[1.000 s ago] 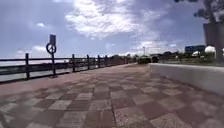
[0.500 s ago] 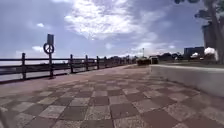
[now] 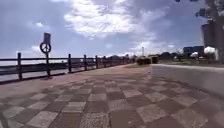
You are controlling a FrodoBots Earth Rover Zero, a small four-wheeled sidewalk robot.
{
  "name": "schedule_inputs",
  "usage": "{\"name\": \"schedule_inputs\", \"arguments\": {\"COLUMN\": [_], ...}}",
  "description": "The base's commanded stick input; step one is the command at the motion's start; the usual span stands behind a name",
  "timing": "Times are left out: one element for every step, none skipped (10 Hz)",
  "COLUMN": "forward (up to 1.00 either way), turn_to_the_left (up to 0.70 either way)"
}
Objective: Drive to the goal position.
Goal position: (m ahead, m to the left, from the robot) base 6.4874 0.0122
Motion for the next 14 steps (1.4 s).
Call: {"name": "schedule_inputs", "arguments": {"forward": [0.45,0.45,0.45,0.45,0.45,0.45,0.45,0.45,0.45,0.45,0.45,0.45,0.45,0.45], "turn_to_the_left": [0.0,0.0,0.0,0.0,0.0,0.0,0.0,0.0,0.0,0.0,0.0,0.0,0.0,0.0]}}
